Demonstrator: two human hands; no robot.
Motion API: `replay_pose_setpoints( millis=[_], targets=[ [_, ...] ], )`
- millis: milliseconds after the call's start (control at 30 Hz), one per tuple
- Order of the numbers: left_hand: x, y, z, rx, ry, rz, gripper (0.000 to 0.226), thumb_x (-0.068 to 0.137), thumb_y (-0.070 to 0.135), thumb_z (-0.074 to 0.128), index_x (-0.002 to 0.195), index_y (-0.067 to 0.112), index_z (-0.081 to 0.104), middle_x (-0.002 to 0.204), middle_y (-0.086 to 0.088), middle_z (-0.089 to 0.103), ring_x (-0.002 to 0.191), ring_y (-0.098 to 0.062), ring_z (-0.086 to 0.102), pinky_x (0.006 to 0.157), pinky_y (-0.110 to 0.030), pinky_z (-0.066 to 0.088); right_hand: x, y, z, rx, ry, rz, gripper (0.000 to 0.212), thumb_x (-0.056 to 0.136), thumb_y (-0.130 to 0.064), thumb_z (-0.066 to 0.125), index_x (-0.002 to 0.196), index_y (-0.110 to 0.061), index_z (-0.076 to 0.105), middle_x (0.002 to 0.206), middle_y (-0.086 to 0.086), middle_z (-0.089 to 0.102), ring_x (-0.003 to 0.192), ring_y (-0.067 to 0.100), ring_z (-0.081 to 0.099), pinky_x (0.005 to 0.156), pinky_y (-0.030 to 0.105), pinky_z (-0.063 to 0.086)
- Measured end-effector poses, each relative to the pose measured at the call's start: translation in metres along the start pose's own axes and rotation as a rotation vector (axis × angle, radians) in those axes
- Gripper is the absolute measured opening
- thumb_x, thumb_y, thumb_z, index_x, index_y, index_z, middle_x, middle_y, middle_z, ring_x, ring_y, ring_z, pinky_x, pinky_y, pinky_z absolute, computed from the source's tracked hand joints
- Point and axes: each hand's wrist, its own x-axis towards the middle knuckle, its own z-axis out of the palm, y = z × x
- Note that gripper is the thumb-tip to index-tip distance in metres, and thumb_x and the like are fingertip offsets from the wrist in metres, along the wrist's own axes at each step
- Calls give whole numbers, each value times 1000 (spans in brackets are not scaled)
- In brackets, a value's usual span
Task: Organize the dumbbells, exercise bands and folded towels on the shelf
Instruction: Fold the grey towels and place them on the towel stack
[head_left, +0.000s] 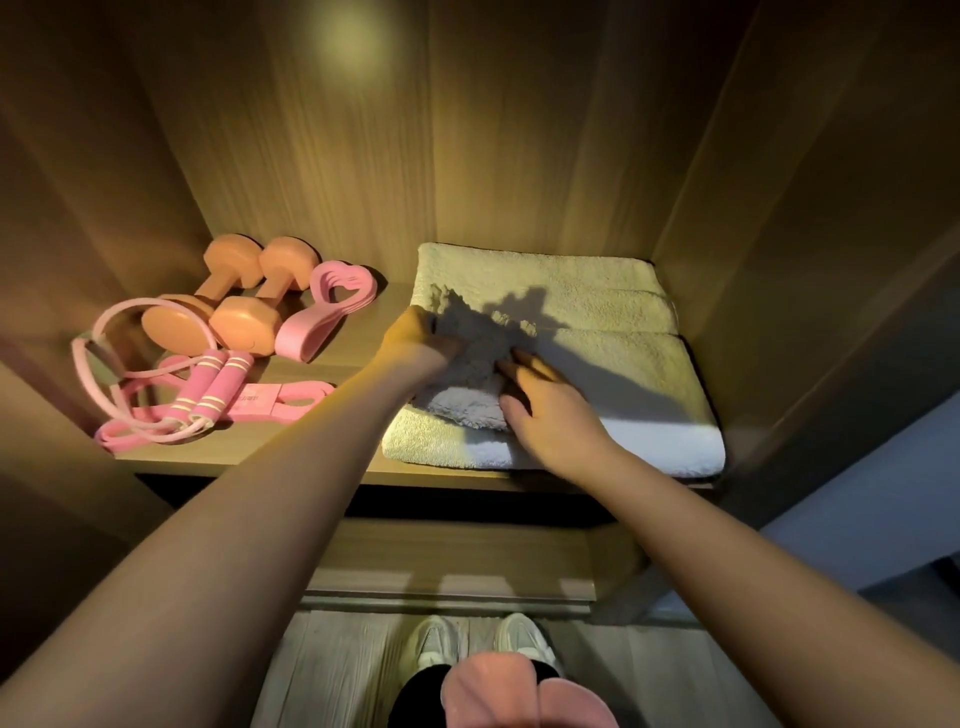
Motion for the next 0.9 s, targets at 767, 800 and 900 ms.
replay_pose_setpoints(
  millis=[767,800,900],
  targets=[
    [-301,-48,-38,-244,107,573,51,66,75,66,98,38,50,96,29,66,91,6,64,76,-25,56,-245,-41,-18,986,187,-209,53,83,0,71,118,-33,48,115,-10,57,102,8,63,83,27,55],
    [-306,-49,-41,-217,123,601,58,64,80,63,97,35,50,93,26,67,89,4,65,73,-28,57,-251,-42,-23,903,193,-260,53,84,-2,71,117,-36,48,114,-15,57,104,9,62,85,31,55],
    [-321,-47,-49,-177,178,671,64,64,85,57,96,30,48,88,10,67,80,-9,65,67,-43,56,-264,-45,-37,661,240,-368,45,81,-15,70,109,-44,50,110,-24,55,106,8,59,88,37,53]
  ],
)
